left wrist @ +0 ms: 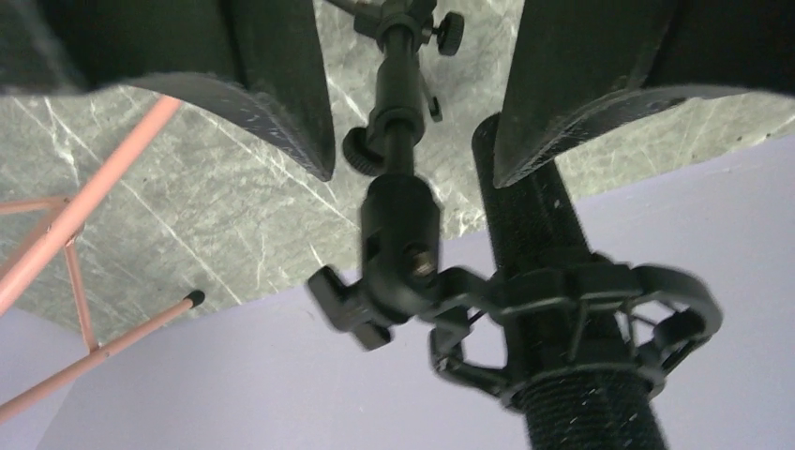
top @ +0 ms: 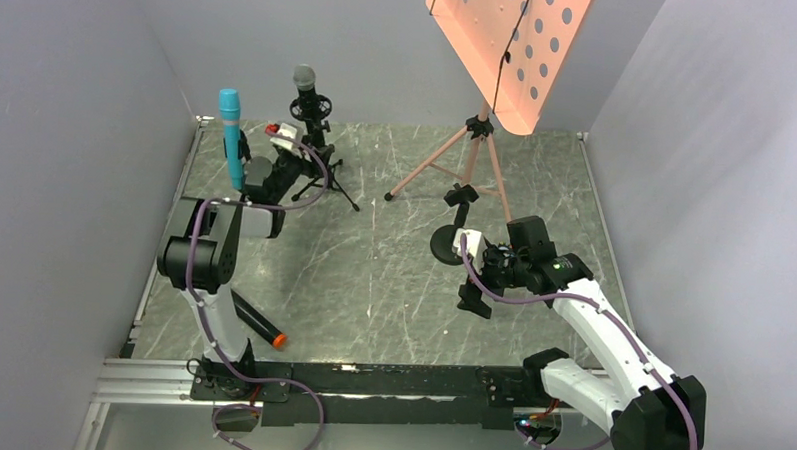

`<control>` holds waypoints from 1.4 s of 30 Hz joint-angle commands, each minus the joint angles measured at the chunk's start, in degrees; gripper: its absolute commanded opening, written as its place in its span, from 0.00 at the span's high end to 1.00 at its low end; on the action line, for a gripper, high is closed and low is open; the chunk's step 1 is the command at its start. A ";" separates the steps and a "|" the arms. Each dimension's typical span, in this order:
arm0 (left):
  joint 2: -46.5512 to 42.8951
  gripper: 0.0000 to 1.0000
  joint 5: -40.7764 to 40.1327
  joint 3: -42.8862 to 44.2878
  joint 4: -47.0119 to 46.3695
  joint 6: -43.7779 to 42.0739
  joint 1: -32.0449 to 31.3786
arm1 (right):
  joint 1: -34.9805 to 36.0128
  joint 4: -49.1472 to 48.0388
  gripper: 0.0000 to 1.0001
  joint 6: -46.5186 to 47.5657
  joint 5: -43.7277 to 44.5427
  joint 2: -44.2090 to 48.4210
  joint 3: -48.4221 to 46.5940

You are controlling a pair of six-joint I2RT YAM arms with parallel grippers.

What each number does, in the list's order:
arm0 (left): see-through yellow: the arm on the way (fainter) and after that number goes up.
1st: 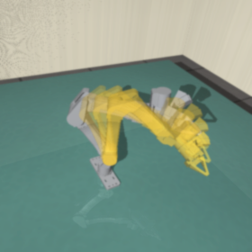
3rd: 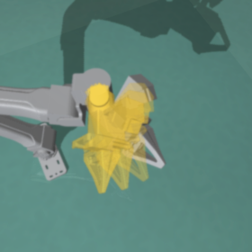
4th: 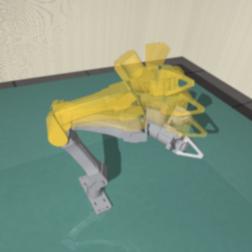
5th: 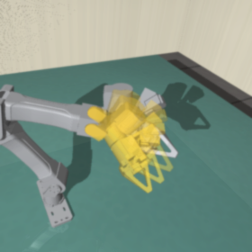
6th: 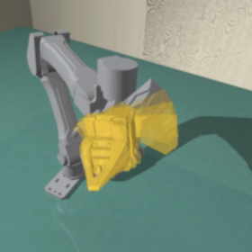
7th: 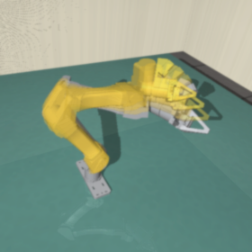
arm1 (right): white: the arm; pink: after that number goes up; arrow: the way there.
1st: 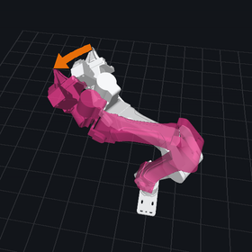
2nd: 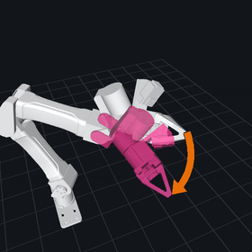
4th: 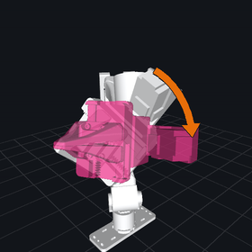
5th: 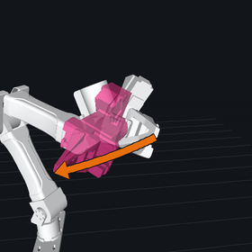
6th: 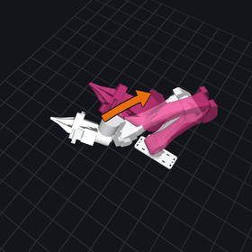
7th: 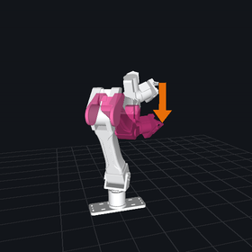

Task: Attach the microphones to the stand

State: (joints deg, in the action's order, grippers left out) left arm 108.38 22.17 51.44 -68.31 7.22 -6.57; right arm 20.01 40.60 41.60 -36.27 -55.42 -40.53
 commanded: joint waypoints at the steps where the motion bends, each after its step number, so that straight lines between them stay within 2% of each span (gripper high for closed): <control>1: -4.72 0.29 -0.63 -3.12 -4.33 -0.09 0.24 | -0.20 -0.69 0.00 1.34 -0.74 0.78 -0.35; 10: -11.90 0.13 -0.77 -9.42 -1.98 -1.30 0.24 | -0.54 -0.61 0.00 1.37 -0.82 2.46 -0.28; 15: -20.40 0.12 -3.76 -13.62 4.43 1.57 0.07 | -0.76 -0.67 0.00 1.38 -0.44 3.65 -0.17; 17: -25.44 0.11 -5.58 -15.03 10.94 3.32 0.02 | -0.76 -0.71 0.00 1.38 -0.29 4.30 -0.13; 18: -28.38 0.07 -6.61 -15.51 15.33 4.50 -0.02 | -0.76 -0.70 0.00 1.38 -0.21 4.73 -0.08; 19: -32.26 0.02 -8.33 -15.54 23.51 6.47 -0.02 | -0.84 -0.73 0.00 1.37 -0.20 5.24 -0.01; 20: -34.79 0.01 -9.62 -14.95 30.80 7.38 -0.02 | -0.89 -0.78 0.00 1.31 -0.20 5.78 0.08; 24: -41.59 0.01 -13.91 -10.50 55.69 15.07 0.02 | -0.92 -1.09 0.00 1.01 0.08 7.73 0.24; 27: -44.93 0.01 -14.07 -8.03 67.53 16.87 0.06 | -1.17 -2.12 0.00 -0.16 1.59 8.85 0.28; 31: -48.04 0.01 -9.12 -4.89 78.42 12.02 0.06 | -2.30 -4.36 0.00 -4.11 3.52 10.20 -0.54; 34: -50.57 0.01 -1.00 -3.52 82.95 5.19 0.07 | -4.22 -4.33 0.00 -5.13 1.67 11.40 -1.09; 38: -54.90 0.01 18.42 -7.07 79.56 0.20 0.06 | -9.26 -2.57 0.00 -6.03 -1.96 10.62 -2.76; 40: -57.02 0.01 21.53 -9.65 78.72 -1.24 0.03 | -13.43 -3.03 0.00 -7.84 -2.39 10.24 -3.09; 42: -58.85 0.01 19.41 -11.09 79.84 -2.65 -0.01 | -18.31 -3.97 0.01 -9.46 -2.63 10.39 -3.35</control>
State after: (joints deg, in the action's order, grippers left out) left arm 53.21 33.01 43.22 10.52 10.02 -6.59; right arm 8.69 38.94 36.07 -36.40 -45.17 -40.97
